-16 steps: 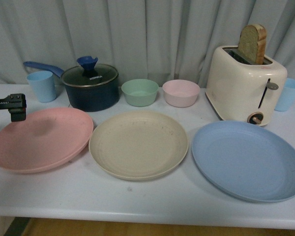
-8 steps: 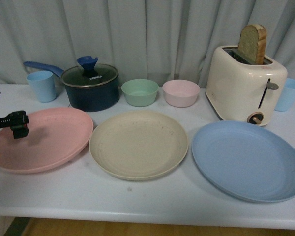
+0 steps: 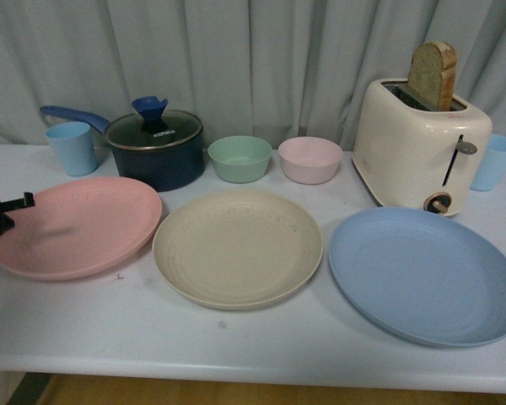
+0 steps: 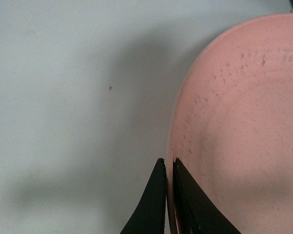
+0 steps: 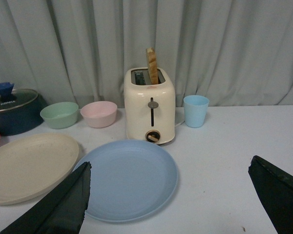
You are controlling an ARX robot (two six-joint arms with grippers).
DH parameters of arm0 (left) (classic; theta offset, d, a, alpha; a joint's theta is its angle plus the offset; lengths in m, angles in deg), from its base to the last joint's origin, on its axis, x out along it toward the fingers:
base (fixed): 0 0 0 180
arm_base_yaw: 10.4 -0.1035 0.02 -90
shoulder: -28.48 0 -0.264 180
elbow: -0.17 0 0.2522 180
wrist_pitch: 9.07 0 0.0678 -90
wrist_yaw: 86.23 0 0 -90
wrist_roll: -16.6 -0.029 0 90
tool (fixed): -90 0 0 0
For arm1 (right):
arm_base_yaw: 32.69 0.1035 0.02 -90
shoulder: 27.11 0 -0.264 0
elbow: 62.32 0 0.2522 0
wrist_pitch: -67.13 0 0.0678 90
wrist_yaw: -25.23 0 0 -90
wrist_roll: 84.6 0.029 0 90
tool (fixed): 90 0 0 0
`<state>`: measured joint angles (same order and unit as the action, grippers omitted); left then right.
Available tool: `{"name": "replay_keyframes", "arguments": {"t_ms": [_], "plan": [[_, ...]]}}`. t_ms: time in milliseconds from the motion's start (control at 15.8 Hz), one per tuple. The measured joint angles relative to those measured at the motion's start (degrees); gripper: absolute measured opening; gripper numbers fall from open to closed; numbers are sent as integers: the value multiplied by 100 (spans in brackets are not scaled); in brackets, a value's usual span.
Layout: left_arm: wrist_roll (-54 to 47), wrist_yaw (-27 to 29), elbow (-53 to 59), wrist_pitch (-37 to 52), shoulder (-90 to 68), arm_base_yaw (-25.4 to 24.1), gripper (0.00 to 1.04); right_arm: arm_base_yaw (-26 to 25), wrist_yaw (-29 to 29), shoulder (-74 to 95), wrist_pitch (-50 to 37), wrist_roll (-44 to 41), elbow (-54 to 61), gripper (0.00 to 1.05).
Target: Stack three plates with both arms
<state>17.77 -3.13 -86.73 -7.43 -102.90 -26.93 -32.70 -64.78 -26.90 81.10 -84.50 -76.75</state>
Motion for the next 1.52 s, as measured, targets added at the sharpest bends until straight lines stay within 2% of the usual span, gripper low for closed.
{"name": "replay_keyframes", "arguments": {"t_ms": [316,759,949,1013,1076,1139,1266,1519], "plan": [[-798,-166,271,-719,933,-595,3,0,0,0,-2,0,0,98],[-1355,-409,610,-892,1545,-619,3,0,0,0,-2,0,0,98],[-1427,-839,966,-680,2201,-76,3,0,0,0,-2,0,0,98],[-1005,-925,1150,-293,2371,837,3,0,0,0,-2,0,0,98],[-470,-584,1163,164,1980,1735,3,0,0,0,0,0,0,98],[-59,-424,979,297,1504,2168,3,0,0,0,-2,0,0,98],[247,-221,778,354,1158,2343,3,0,0,0,-2,0,0,98],[498,-11,649,492,953,2356,3,0,0,0,-2,0,0,98]]}}
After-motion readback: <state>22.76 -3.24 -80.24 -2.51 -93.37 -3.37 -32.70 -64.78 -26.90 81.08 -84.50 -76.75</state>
